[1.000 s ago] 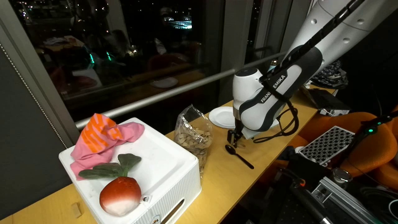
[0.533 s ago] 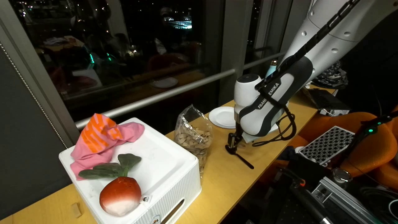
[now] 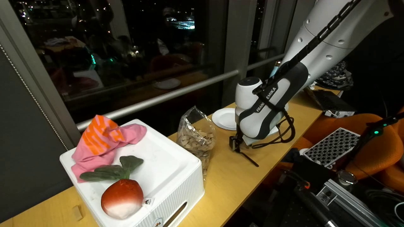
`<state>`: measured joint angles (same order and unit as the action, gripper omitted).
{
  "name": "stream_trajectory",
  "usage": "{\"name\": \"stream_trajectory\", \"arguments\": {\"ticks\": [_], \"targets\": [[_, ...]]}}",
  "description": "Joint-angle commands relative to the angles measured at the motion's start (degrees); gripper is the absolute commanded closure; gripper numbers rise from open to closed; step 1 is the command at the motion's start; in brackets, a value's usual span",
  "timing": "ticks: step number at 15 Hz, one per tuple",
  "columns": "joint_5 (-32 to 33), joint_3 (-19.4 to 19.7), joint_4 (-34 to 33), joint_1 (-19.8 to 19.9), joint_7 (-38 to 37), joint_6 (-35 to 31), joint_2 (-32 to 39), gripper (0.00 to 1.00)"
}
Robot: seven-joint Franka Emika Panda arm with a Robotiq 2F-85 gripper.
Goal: Remove the rubber bands from the table and put them in the plastic
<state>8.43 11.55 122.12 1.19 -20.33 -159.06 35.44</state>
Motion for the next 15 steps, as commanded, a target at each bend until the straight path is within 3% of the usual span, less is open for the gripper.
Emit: {"name": "stream_trajectory", "arguments": {"ticks": [1, 5, 6, 15], "targets": [[-2.05, 0.44, -0.58, -0.36, 2.2, -1.66, 0.63, 0.65], [-2.19, 0.18, -0.14, -0.37, 2.74, -2.22, -0.09, 0.95], [-2.23, 0.04, 0.1, -0.35, 3.0, -2.1, -0.55, 0.99], [-3.74, -2.82, -0.65, -0.62, 5.17, -1.22, -2.17, 0.98]]}}
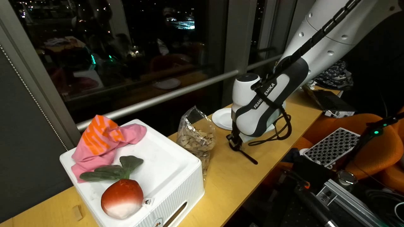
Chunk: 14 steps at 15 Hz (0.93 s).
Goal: Remove the rubber bands from the table and put them in the plastic
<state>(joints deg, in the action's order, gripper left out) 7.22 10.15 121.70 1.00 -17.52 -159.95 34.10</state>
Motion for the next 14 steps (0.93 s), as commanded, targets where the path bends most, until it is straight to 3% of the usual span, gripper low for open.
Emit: {"name": "stream_trajectory", "arguments": {"ticks": [1, 8, 9, 14], "targets": [[-2.6, -1.87, -0.65, -0.75, 2.42, -0.3, -0.66, 0.98], [-2.63, -3.25, -1.22, -2.83, 2.83, 0.26, -2.36, 0.94], [-2.56, -3.14, -0.75, -2.98, 2.77, 0.05, -2.86, 0.98], [-2.45, -2.44, 0.69, -1.94, 3.71, 0.04, -4.71, 0.98]]}}
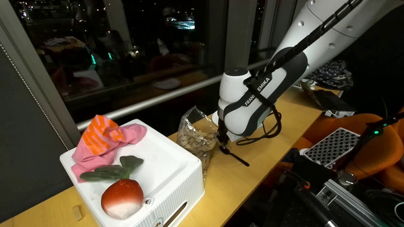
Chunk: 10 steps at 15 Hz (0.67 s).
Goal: Remove the rubber bands from the table and put them in the plastic
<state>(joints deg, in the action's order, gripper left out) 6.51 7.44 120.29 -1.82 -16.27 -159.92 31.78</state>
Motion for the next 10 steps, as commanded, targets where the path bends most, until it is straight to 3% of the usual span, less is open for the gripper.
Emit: {"name": "stream_trajectory", "arguments": {"ticks": [1, 3, 7, 10], "targets": [[-1.69, 0.55, 2.1, 1.19, 2.58, 0.08, -2.32, 0.98], [-1.41, 1.52, 1.81, 1.76, 2.57, 0.01, -1.63, 0.98], [1.78, 8.02, 0.7, -0.66, -0.76, 0.69, -0.5, 0.98], [2.68, 10.51, 0.05, -1.27, -1.28, 1.27, 0.2, 0.98]]}}
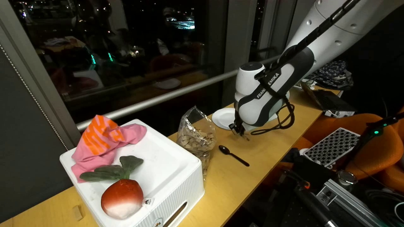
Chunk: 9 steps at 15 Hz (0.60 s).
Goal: Remove the rubber bands from the table and put them in the plastic
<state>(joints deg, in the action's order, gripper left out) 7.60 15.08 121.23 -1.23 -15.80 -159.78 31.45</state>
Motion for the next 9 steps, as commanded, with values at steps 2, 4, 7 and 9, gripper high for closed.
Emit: {"name": "stream_trajectory", "arguments": {"ticks": [2, 4, 7, 9], "targets": [[1.9, 4.11, -0.94, -2.35, -2.21, 1.2, 1.05, 0.98], [1.77, 4.7, -1.07, -2.48, -2.49, 1.16, 1.76, 0.85], [1.61, 5.44, -1.0, -2.55, -2.92, 1.38, 2.68, 0.57], [1.52, 6.02, -1.03, -2.43, -3.06, 1.59, 3.25, 0.43]]}}
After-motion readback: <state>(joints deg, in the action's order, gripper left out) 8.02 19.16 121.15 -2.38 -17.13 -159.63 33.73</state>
